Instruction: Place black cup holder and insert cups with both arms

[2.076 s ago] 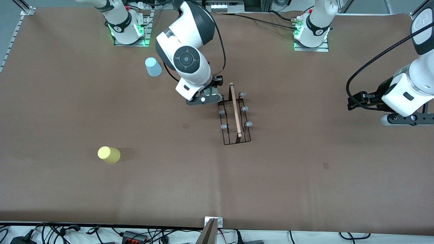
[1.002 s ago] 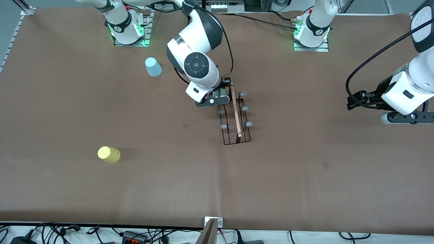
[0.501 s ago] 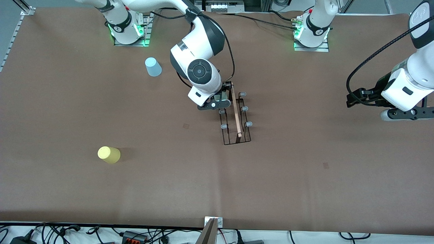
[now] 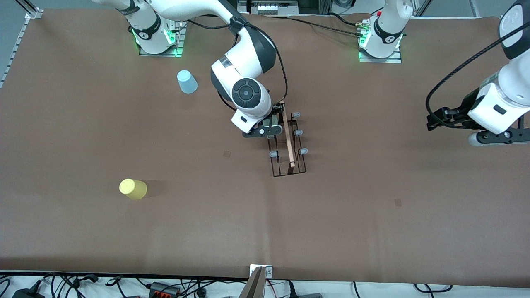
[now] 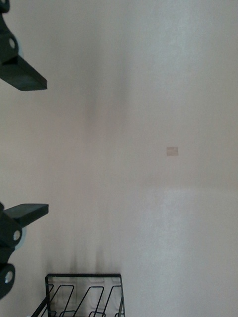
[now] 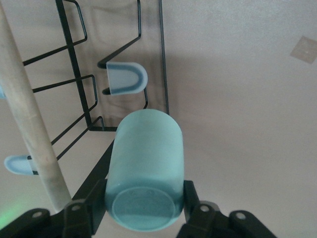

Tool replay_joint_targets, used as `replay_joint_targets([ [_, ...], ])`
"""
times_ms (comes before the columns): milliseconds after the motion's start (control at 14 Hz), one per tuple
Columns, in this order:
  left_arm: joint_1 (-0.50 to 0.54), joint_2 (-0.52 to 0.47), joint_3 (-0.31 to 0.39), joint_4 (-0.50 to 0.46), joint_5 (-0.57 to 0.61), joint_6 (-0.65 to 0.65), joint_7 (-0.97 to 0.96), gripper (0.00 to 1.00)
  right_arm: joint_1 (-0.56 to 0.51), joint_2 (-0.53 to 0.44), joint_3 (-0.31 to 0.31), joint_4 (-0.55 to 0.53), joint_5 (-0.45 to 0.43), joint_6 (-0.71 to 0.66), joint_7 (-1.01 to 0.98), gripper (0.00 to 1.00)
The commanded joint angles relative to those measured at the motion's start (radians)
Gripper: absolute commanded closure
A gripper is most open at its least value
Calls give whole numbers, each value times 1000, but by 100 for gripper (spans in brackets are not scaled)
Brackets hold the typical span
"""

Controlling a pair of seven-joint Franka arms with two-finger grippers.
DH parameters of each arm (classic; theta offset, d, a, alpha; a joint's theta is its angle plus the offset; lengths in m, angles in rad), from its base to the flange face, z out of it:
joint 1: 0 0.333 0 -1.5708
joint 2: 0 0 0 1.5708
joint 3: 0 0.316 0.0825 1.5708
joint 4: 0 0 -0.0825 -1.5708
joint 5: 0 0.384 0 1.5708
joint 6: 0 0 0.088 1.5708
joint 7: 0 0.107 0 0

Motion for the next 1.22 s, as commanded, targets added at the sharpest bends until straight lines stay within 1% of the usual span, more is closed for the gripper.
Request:
replay_joint_targets([
  [0, 132, -34, -129, -61, 16, 46, 27, 0, -5, 4, -2, 37, 13, -9, 17, 0],
  [215, 129, -41, -134, -61, 18, 46, 26, 0, -16, -13, -18, 70, 4, -26, 46, 0],
  [286, 128, -41, -133, -60, 18, 46, 26, 0, -15, -37, -44, 70, 0, -32, 60, 0],
  [501, 118, -41, -131, -54, 18, 40, 26, 0, -30, -81, -173, 68, -5, -84, 62, 0],
  [644, 117, -41, -130, -54, 18, 38, 28, 0, -36, -78, -267, 65, -63, -89, 59, 0],
  [716, 115, -41, -130, -54, 18, 37, 28, 0, -53, -75, -300, 65, -78, -85, 51, 0],
  [788, 111, -41, -127, -54, 18, 37, 28, 0, -95, -67, -322, 65, -82, -87, 33, 0],
  [1002, 109, -41, -127, -52, 18, 37, 28, 0, -253, -13, -328, 68, -102, -58, -143, 0],
  [1145, 109, -41, -127, -52, 18, 35, 28, 0, -323, 19, -330, 67, -126, -1, -193, 0],
])
